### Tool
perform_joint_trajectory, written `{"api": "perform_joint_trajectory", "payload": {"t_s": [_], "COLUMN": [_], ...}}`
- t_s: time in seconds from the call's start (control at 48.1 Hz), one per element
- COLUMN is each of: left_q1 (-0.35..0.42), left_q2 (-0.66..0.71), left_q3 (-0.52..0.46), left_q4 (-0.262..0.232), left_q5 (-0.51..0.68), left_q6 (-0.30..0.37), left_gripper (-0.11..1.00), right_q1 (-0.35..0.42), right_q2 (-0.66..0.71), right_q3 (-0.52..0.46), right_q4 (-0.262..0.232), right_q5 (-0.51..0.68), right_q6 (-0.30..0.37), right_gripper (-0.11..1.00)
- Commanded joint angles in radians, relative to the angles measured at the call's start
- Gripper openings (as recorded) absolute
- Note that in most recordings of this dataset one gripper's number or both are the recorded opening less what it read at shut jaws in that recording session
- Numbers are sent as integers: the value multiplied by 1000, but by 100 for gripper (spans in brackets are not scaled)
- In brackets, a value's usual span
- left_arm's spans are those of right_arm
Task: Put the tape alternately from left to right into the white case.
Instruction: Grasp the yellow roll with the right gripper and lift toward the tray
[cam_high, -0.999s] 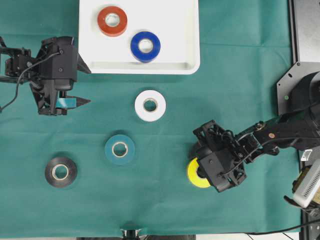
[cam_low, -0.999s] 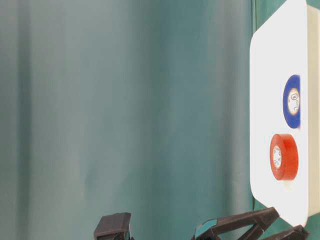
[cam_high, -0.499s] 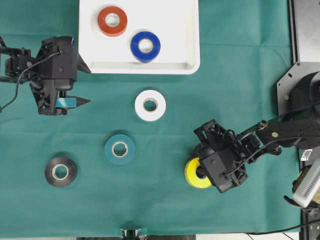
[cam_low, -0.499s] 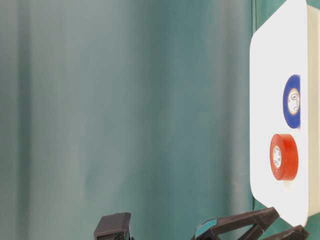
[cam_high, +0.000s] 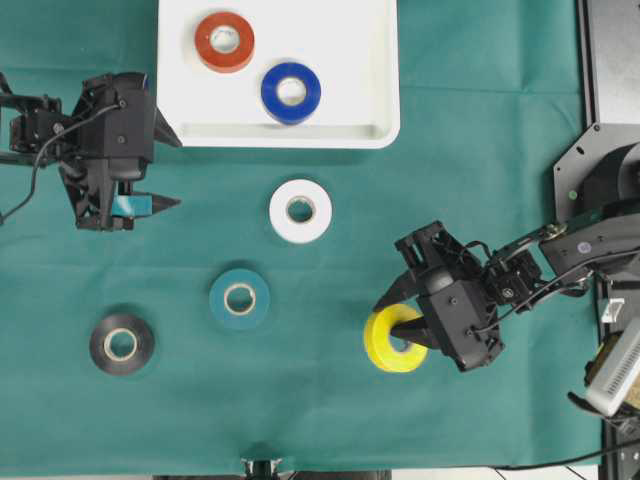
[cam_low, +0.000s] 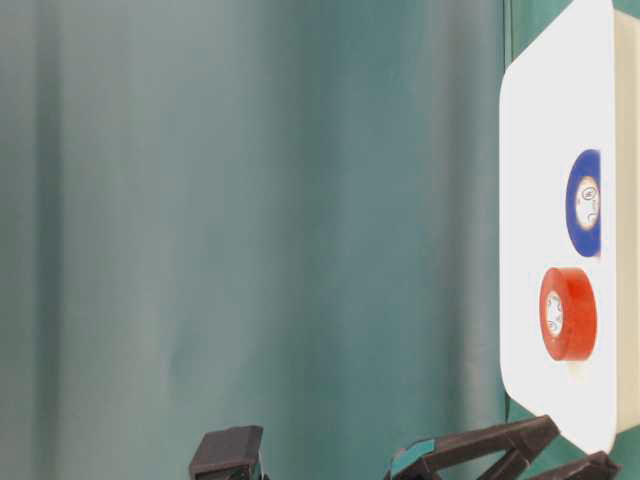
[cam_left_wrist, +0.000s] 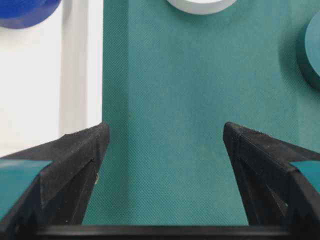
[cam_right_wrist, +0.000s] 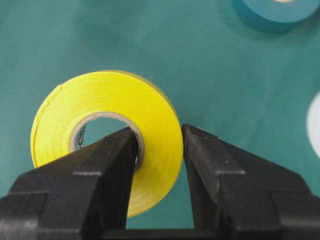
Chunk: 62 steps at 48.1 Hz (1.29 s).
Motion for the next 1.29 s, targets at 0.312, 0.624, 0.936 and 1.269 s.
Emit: {"api": "perform_joint_trajectory", "payload": {"t_s": [0.312, 0.624, 0.936, 1.269], "left_q1": [-3, -3, -3, -3], "left_q2": [-9, -9, -9, -9], "left_q3": [-9, -9, -9, -9], "left_q4": [-2, -2, -2, -2], "left_q5": [-6, -6, -6, -8], "left_q6": [-2, -2, -2, -2], "left_gripper": [96, 96, 96, 96], "right_q1": [-167, -341, -471, -612], "right_q2": [-21, 9, 60, 123], "right_q3": [-37, -66, -120, -190], "right_q4": [-28, -97, -152, -213], "right_q5": [-3, -3, -3, -8], "right_q6": [-6, -8, -8, -8], "right_gripper": [3, 3, 3, 3]}}
